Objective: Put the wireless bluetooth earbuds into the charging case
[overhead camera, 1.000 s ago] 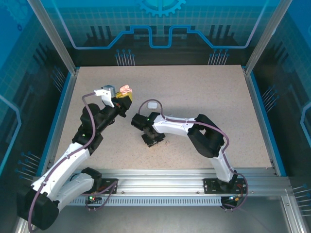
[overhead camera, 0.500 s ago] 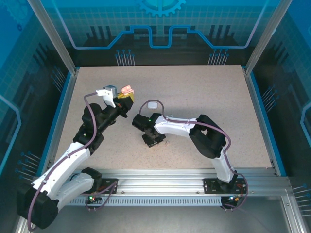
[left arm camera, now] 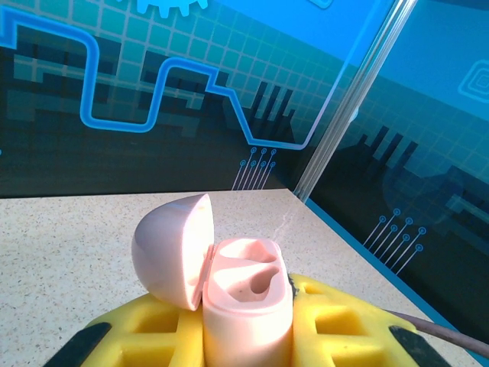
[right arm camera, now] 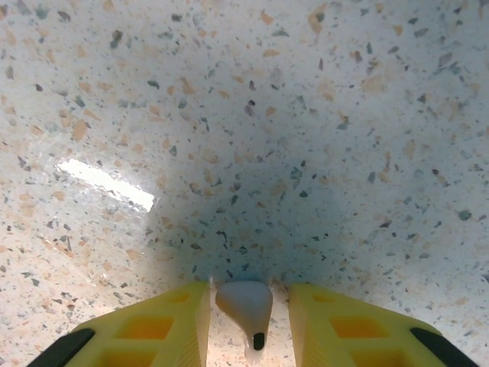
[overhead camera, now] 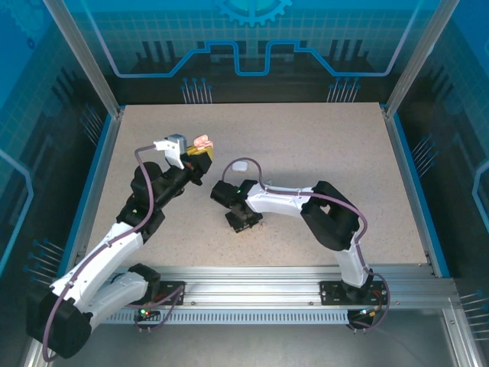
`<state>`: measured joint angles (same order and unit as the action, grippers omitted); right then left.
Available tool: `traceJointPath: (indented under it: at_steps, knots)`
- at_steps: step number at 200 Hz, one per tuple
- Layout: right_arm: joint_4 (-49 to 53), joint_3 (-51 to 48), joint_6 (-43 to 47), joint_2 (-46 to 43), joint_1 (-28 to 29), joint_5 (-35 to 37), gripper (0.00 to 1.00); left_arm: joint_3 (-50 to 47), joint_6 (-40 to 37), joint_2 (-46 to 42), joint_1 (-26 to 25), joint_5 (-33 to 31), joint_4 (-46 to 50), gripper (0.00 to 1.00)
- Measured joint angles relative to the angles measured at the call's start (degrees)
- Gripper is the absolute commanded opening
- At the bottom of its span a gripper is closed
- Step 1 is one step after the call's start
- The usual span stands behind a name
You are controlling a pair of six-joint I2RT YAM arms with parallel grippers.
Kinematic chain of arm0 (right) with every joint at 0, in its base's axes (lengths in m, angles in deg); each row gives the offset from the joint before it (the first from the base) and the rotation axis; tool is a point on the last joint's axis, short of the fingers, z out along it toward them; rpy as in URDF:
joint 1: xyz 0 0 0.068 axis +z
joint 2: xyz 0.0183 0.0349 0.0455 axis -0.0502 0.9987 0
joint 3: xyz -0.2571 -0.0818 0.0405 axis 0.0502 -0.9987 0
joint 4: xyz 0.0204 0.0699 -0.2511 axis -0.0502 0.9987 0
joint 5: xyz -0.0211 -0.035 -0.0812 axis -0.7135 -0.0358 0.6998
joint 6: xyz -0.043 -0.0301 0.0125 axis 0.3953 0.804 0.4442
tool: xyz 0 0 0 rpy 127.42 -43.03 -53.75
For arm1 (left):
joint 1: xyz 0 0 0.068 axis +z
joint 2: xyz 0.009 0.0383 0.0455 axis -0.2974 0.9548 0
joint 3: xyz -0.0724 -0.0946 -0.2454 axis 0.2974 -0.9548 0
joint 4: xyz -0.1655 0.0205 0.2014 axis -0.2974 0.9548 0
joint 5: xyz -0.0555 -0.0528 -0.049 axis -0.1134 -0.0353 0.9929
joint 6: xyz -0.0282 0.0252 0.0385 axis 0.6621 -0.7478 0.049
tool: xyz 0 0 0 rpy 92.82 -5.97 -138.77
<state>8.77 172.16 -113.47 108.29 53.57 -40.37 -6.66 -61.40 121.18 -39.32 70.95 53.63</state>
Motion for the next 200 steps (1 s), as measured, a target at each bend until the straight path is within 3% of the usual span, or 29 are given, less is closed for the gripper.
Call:
traceJointPath:
  at_steps: [67,155,200]
  knots:
    - [-0.4,-0.2,-0.1,-0.1,-0.2,-0.3,0.31,0.3,0.0,0.2,-0.4,0.0,0.0,0.00]
    - [-0.6,-0.2,-0.1,-0.2,-0.2,-1.1,0.17,0.3,0.0,0.2,-0.7,0.0,0.0,0.00]
    - [0.5,-3.1,-0.1,-2.9,-0.7,1.6,0.16,0.3,-0.1,0.4,-0.7,0.3,-1.7,0.00]
